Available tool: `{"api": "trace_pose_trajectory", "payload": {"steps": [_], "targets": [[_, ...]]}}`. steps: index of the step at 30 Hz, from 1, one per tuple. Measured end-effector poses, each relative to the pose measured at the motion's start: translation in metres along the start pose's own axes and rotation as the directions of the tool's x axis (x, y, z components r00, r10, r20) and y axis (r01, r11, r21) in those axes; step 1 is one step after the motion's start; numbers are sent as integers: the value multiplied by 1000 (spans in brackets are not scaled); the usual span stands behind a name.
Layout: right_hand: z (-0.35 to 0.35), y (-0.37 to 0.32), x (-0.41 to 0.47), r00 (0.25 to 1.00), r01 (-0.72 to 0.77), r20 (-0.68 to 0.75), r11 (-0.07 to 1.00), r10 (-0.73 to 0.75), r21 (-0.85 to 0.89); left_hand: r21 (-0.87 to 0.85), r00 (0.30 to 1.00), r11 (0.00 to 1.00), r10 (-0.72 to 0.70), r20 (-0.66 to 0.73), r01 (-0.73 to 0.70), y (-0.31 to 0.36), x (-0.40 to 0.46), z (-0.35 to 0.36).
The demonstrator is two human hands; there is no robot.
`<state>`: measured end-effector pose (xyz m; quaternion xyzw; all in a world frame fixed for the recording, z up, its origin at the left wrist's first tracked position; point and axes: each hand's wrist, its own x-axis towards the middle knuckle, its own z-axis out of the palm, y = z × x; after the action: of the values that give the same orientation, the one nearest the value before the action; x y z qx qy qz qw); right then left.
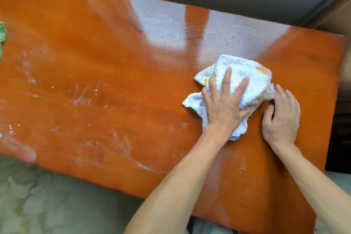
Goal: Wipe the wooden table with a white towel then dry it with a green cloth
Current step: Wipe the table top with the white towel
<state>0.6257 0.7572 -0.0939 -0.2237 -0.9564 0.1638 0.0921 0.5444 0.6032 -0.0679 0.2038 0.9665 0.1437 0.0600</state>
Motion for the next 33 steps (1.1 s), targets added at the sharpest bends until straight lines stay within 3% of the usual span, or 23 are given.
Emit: {"api": "trace_pose_trajectory", "payload": {"steps": [5,12,16,19,23,28,30,33], "targets": [[-5,-11,-1,998,-42,52,999,44,-30,-35,978,981,-193,-74,191,-113,-11,-34],[-2,-37,-2,997,-74,2,993,74,-89,-45,872,880,-474,-124,472,-293,-16,-98],[19,-94,8,999,50,-20,999,-50,-1,-72,814,825,-565,-132,561,-353,-19,-121],[46,-155,12,985,172,1,983,-172,58,-61,789,801,-597,-144,596,-348,-10,-119],[80,-228,3,985,159,44,979,-166,129,-33,807,815,-577,-125,578,-313,-4,-108],[98,-239,-11,988,144,48,989,-146,45,51,963,966,-245,-114,252,-225,-1,-75],[102,-232,-12,998,63,22,991,-67,122,92,989,986,-132,-71,138,-187,-5,-62],[103,-227,-12,999,-46,13,980,44,194,64,993,991,-116,-31,117,-175,-4,-56]]}}
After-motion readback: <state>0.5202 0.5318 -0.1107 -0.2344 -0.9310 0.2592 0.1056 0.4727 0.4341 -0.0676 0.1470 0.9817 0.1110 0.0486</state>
